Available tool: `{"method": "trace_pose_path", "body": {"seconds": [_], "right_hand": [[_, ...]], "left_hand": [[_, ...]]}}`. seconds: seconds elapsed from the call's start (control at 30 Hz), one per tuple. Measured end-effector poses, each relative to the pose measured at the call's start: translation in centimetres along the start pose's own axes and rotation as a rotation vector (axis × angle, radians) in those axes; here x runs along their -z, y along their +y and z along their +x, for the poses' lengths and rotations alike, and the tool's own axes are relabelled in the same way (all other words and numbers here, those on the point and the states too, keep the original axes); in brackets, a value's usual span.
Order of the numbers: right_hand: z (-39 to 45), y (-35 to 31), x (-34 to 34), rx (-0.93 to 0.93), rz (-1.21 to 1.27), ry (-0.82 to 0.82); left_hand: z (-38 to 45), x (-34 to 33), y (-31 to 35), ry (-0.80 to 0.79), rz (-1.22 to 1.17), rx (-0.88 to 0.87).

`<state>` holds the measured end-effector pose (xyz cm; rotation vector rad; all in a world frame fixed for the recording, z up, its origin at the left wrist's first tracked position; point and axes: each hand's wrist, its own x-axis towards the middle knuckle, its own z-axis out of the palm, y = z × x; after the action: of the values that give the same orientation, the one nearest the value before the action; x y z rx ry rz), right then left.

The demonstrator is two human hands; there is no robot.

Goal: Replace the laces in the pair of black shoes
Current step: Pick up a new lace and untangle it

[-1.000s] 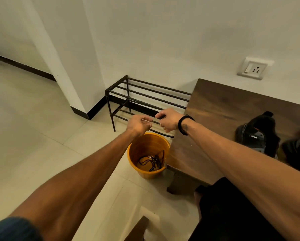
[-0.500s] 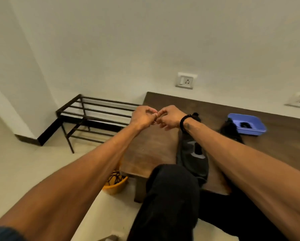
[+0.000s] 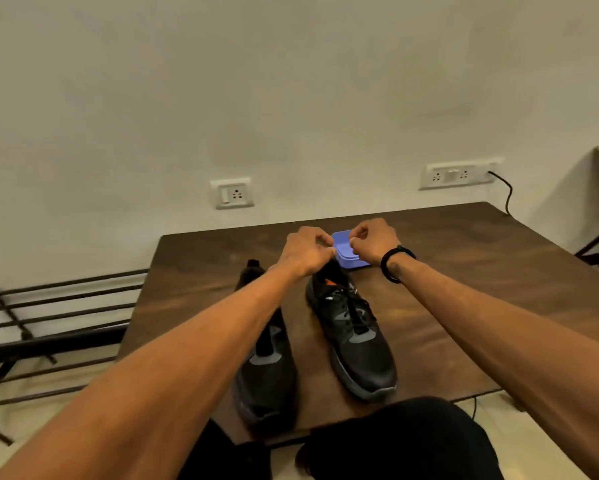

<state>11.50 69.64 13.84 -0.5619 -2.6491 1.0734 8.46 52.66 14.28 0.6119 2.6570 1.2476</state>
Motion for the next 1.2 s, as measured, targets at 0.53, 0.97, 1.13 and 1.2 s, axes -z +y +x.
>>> {"method": "trace_pose_path", "body": {"seconds": [0.53,0.97,1.13,1.2], "right_hand": [[15.3,9.1,-6.2,-0.170,-0.607,-0.125],[10.6,3.9,-4.1,0.046,0.080,-0.085],[-0.2,-5.2,-1.4,0.029,0.859,-0.331],[-4.4,-6.9,-1.8,0.043,0.866,-0.346]], "left_hand": [[10.8,-7.3,-3.0,-0.012,0.031,-0.079],[6.9,-2.3,-2.6,0.161,-0.070,-0.007],[0.8,1.9,-2.3,0.052,-0.128,-0.073],[-2.3,3.1,-2.9,0.029,-0.211,-0.051]]}}
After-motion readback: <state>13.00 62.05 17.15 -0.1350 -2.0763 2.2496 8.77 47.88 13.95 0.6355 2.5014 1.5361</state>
